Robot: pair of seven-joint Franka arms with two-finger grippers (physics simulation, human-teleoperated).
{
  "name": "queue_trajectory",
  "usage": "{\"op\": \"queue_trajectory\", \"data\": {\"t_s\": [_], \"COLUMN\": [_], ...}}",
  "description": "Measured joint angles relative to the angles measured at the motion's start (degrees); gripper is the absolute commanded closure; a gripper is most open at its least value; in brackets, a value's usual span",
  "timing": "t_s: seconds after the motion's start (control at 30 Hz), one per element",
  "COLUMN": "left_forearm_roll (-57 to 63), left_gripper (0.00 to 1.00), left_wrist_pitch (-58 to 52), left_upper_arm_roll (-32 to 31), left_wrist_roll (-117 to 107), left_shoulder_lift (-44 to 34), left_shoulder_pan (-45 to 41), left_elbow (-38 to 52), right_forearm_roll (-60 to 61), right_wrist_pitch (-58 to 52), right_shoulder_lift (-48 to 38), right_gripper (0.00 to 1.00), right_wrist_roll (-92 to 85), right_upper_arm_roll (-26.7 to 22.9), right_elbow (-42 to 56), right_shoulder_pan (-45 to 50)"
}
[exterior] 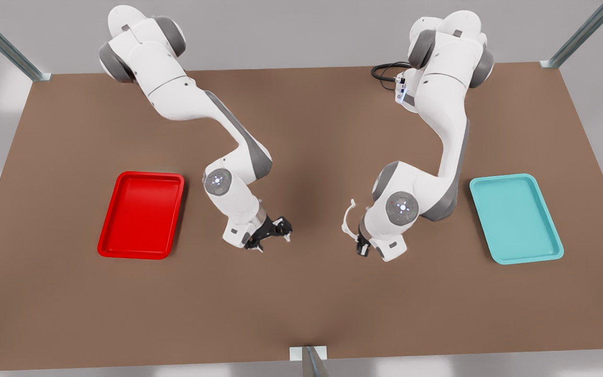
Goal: Take the drainage pipe clamp from the left arm, pass it to the right arm, and place it in the plate on the right side
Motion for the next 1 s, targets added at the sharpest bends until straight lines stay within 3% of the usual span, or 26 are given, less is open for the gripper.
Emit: {"op": "queue_trajectory", "data": {"t_s": [0.23, 0.53, 1.0], "left_forearm_roll": [0.7, 0.8, 0.8], "left_gripper": [0.79, 0.79, 0.79], "left_wrist_pitch": [0.2, 1.6, 2.7], "left_upper_arm_roll": [0.6, 1.0, 1.0], "left_wrist_roll": [-12.5, -23.6, -33.1], "left_shoulder_lift": [7.9, 8.4, 8.4], "left_shoulder_pan": [-5.8, -6.3, -6.8], "left_elbow": [8.6, 9.2, 9.2], "right_forearm_roll": [0.3, 0.3, -0.5], "right_wrist_pitch": [6.1, 10.4, 11.7], "right_shoulder_lift": [-0.7, -2.6, 2.4], "right_gripper": [0.0, 0.0, 0.0], "right_wrist_roll": [3.0, 5.7, 7.4], "right_upper_arm_roll": [1.0, 2.0, 3.2], "right_elbow": [0.0, -4.8, -2.6], "right_shoulder_pan": [2.9, 4.3, 4.3]}}
